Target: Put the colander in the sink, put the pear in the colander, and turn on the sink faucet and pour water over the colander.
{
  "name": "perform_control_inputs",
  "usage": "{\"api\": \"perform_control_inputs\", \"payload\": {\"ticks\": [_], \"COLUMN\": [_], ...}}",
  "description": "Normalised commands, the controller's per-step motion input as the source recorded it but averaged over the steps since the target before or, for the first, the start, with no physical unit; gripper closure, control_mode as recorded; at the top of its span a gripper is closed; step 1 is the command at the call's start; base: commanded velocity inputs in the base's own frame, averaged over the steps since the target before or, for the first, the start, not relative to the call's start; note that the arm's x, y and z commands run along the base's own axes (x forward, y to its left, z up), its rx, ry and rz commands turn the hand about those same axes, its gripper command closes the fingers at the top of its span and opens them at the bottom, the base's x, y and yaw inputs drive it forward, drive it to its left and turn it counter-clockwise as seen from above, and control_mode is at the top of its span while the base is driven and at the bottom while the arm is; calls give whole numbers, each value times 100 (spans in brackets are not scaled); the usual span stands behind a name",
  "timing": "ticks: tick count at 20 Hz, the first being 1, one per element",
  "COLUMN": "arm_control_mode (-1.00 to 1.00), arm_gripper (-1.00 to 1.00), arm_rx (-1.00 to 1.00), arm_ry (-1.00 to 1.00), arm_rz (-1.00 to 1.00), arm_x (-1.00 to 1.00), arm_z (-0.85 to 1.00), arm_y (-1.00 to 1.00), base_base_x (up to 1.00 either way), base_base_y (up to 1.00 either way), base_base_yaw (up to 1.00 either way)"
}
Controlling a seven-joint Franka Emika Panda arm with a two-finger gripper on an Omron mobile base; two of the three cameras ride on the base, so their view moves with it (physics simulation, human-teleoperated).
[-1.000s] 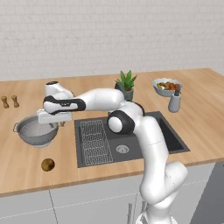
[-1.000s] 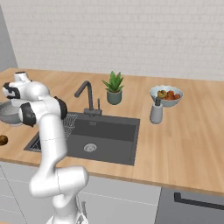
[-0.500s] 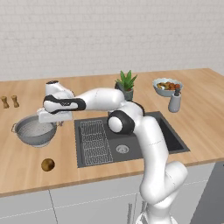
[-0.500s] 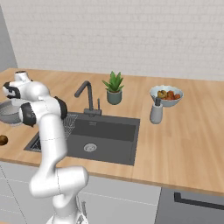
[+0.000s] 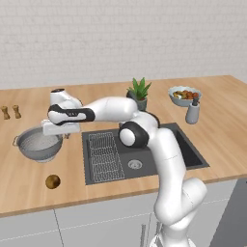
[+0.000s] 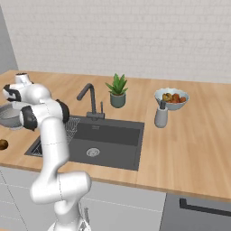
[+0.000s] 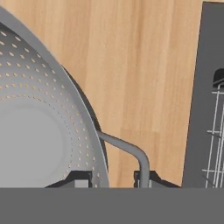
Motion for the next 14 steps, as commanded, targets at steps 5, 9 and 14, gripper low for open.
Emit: {"api": "perform_control_inputs", "payload": {"ticks": [5,9,14], "arm_control_mode": [-100,-100,-100], "arm_gripper": [100,100,100], "arm_rx": [1,3,8], "arm_ry": [-9,-13,-1], "arm_rz": [0,-3,-13], "arm_x": [-21,-30,-36], "arm_z": [22,31,29], "arm_y": [-12,-26,-70], "base_base_x": [0,0,0], "base_base_y": [0,0,0], "base_base_yaw": [0,0,0]}}
